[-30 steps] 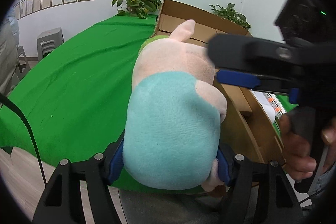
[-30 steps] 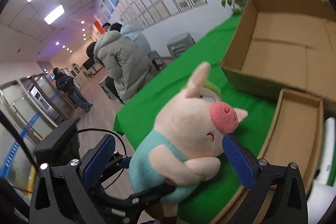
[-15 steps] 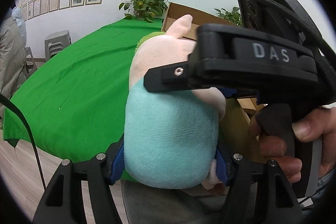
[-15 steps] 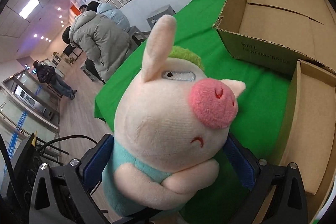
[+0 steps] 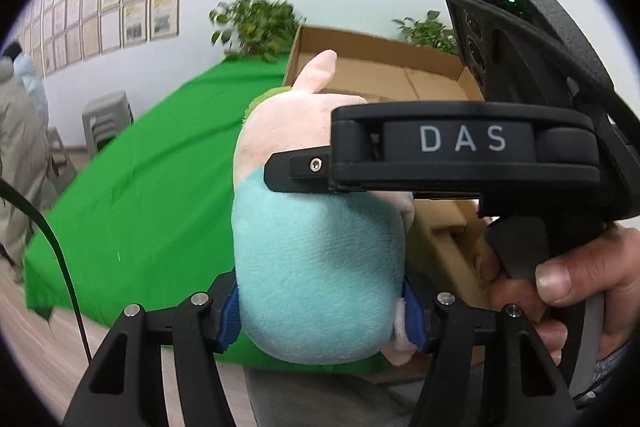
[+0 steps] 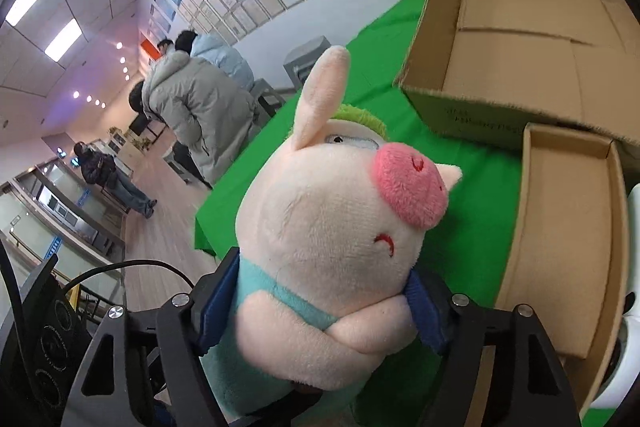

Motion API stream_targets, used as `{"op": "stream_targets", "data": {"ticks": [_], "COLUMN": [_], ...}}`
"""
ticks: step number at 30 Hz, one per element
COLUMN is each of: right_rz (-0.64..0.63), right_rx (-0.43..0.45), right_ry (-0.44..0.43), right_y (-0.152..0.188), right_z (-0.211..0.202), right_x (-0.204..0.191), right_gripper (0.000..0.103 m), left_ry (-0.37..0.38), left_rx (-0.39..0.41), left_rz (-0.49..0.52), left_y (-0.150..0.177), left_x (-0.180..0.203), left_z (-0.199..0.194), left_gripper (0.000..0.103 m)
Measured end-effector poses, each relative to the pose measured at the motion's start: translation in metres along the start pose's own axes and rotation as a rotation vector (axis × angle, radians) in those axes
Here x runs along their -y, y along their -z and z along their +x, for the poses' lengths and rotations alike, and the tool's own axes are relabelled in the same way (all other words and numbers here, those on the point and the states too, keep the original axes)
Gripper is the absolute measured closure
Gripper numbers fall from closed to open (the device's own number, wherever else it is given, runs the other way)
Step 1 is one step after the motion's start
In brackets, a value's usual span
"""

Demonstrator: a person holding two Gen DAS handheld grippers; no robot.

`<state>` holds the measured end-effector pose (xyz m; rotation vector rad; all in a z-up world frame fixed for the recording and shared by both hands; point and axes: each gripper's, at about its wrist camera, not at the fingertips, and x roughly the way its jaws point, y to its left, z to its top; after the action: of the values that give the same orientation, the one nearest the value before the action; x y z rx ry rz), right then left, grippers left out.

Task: Organize objects
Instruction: 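Grasp the pig plush with the left gripper while the right gripper clamps it too, then carry the pig plush with both grippers into the large cardboard box and lower it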

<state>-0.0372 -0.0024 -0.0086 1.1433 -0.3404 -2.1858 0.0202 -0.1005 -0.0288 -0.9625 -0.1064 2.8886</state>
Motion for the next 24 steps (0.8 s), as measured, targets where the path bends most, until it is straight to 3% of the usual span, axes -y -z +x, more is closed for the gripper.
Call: {"op": "stream_targets", "data": {"ticks": [4,9,14,19,21,22,24], "right_rz": [-0.039,-0.145,-0.235,-0.251,-0.243,-0.175,-0.239], "right_rx": [0.132,0.346,0.459,0.466,0.440,0.422,0.441], "right_ry": [0.001,0.024,0.087,0.103,0.088,0.099,0.102], "right_y": [-0.027,-0.096,-0.159,-0.209,-0.227,-0.233,-0.234], "right_z": [-0.040,-0.112,-0.171,-0.183,-0.176,-0.169,-0.158], "right_x": [-0.007,-0.018,-0.033,-0.022,-0.009,-0.001,0.009], "right_gripper": [0.032,0.033,0.033,0.033,0.034,0.034,0.035], "left_ry": [0.007,0.030,0.074,0.077,0.084,0.098,0.043], "left_rx": [0.109,0.318,0.436,0.419,0.360,0.337,0.270], "left_rz": [0.068,0.187,0.223,0.213,0.198,0.176,0.141], "left_y": [-0.039,-0.116,-0.175,-0.211,-0.219,-0.219,-0.214], "left_x": [0.014,0.038,0.055,0.053,0.044,0.037,0.038], "left_z": [-0.008,-0.015,-0.013,0.012,0.034,0.042,0.044], "left_gripper": [0.040,0.040,0.040,0.040,0.040,0.040,0.040]}}
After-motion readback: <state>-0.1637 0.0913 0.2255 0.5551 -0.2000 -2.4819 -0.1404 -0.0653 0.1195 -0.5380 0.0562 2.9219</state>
